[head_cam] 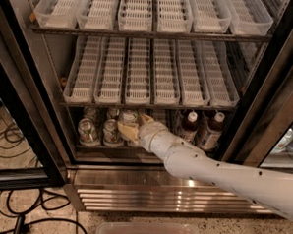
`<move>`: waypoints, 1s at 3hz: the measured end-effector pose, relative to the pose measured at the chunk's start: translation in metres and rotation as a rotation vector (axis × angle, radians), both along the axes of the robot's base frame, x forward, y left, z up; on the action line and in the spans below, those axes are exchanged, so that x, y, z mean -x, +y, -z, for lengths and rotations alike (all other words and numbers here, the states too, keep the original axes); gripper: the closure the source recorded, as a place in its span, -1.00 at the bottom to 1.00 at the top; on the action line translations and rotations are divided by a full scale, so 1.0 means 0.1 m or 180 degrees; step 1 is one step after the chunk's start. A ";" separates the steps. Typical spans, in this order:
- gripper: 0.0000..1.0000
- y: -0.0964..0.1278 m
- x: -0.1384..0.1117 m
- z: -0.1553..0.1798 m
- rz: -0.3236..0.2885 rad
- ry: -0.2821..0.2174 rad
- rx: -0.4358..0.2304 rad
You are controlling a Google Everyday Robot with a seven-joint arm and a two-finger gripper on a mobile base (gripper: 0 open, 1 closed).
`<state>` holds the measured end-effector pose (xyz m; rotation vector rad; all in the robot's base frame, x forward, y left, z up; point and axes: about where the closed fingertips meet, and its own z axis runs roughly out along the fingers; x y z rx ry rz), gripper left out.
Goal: Pick 7up can from bottom shelf of fridge
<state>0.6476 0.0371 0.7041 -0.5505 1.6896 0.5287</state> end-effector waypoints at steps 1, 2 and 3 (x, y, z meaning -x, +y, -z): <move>1.00 0.01 0.00 0.00 -0.0006 0.0002 0.0002; 1.00 0.01 0.17 0.19 -0.0146 0.0178 0.0058; 1.00 -0.07 0.63 0.44 -0.0266 0.0478 0.0067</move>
Offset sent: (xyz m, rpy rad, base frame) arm -0.0516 -0.0058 -0.0534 -0.0528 0.1629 0.1276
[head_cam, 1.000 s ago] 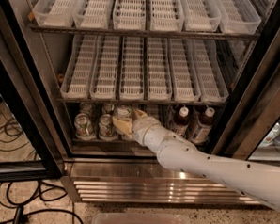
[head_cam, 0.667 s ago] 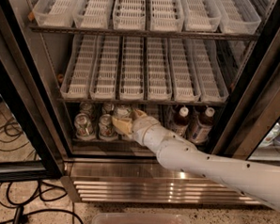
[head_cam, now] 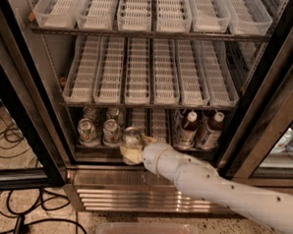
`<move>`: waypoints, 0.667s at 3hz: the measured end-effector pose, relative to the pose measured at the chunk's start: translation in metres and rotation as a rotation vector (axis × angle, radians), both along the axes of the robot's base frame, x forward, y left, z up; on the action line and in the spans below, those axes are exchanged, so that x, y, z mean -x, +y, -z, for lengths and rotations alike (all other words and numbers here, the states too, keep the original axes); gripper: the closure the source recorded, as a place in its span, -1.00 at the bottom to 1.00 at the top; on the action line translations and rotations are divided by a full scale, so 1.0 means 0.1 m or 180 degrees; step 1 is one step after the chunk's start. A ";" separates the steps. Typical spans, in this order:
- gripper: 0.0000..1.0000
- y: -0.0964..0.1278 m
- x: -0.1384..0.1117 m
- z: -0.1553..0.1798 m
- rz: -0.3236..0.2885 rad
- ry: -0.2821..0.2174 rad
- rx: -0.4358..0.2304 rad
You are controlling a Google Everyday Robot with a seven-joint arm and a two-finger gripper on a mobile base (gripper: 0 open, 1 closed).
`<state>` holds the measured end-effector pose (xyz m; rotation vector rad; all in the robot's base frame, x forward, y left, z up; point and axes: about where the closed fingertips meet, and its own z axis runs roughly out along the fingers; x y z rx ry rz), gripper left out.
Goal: Pick 7up can from bottom shelf of fridge
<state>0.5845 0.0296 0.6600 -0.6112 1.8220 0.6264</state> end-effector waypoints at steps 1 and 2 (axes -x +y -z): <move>1.00 -0.14 0.55 0.09 -0.0065 0.0192 -0.0038; 1.00 -0.14 0.55 0.09 -0.0066 0.0192 -0.0037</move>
Offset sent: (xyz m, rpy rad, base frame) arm -0.0449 -0.0049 -0.0121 0.0051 0.0551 0.0307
